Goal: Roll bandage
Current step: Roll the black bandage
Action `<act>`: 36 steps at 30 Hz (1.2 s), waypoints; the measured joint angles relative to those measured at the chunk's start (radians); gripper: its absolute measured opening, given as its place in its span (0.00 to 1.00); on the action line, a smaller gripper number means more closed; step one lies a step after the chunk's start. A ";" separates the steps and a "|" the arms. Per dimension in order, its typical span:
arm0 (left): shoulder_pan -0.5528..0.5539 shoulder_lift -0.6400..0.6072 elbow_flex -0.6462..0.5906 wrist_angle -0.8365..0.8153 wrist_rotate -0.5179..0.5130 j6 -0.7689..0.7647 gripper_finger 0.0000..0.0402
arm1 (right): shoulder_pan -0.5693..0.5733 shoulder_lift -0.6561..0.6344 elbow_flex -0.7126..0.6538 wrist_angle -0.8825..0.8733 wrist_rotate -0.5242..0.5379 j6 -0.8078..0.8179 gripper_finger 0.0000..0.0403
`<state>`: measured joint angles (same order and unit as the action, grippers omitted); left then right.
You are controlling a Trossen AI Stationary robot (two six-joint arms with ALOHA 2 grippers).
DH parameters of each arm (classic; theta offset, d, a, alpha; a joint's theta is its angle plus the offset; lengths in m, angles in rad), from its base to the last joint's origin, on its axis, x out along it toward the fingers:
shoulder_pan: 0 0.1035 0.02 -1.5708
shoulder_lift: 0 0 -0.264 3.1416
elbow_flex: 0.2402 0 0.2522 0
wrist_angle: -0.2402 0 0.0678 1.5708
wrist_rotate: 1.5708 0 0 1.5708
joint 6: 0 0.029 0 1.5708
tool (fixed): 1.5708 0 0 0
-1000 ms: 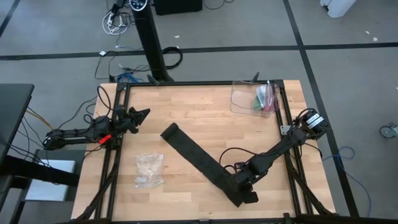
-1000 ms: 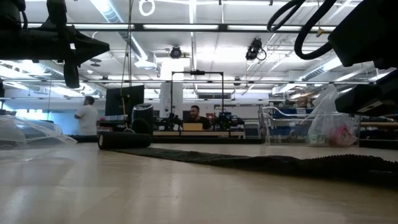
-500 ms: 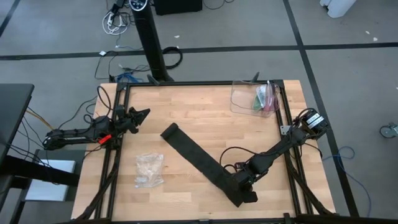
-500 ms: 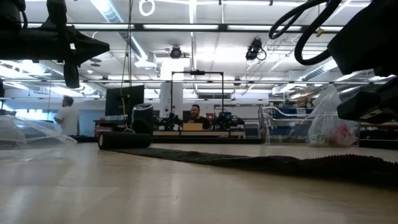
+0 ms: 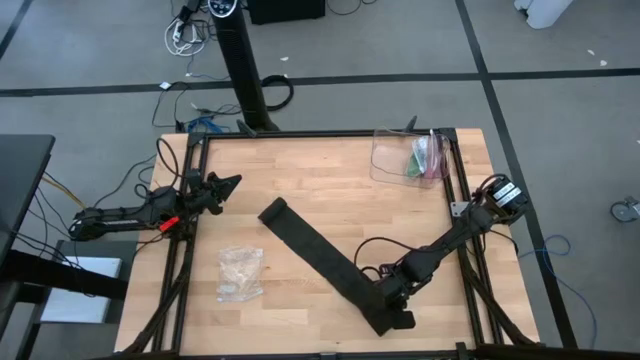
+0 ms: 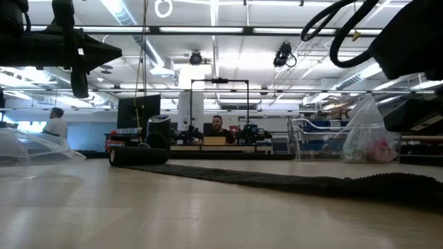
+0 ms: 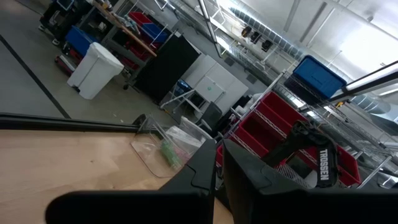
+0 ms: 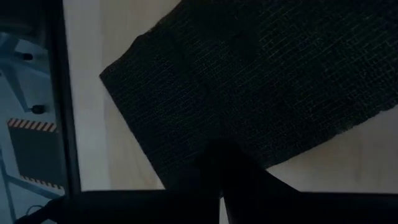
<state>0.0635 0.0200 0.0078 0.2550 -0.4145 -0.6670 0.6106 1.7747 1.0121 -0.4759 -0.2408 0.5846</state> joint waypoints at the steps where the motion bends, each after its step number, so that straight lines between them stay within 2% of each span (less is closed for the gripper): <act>1: 0.000 0.000 0.000 0.000 0.000 0.000 0.09 | 0.005 -0.005 0.002 -0.002 0.000 0.007 0.01; 20: 0.000 0.000 0.000 -0.001 -0.003 0.005 0.09 | 0.087 -0.010 0.150 -0.124 0.025 0.057 0.00; 32: 0.000 0.000 0.000 0.000 -0.002 0.005 0.09 | 0.234 -0.011 0.168 -0.148 0.007 0.143 0.00; 36: 0.000 0.000 0.000 0.000 -0.002 0.005 0.09 | 0.253 -0.011 0.168 -0.177 0.007 0.144 0.04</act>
<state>0.0635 0.0196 0.0075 0.2554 -0.4164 -0.6617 0.8635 1.7638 1.1797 -0.6525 -0.2334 0.7291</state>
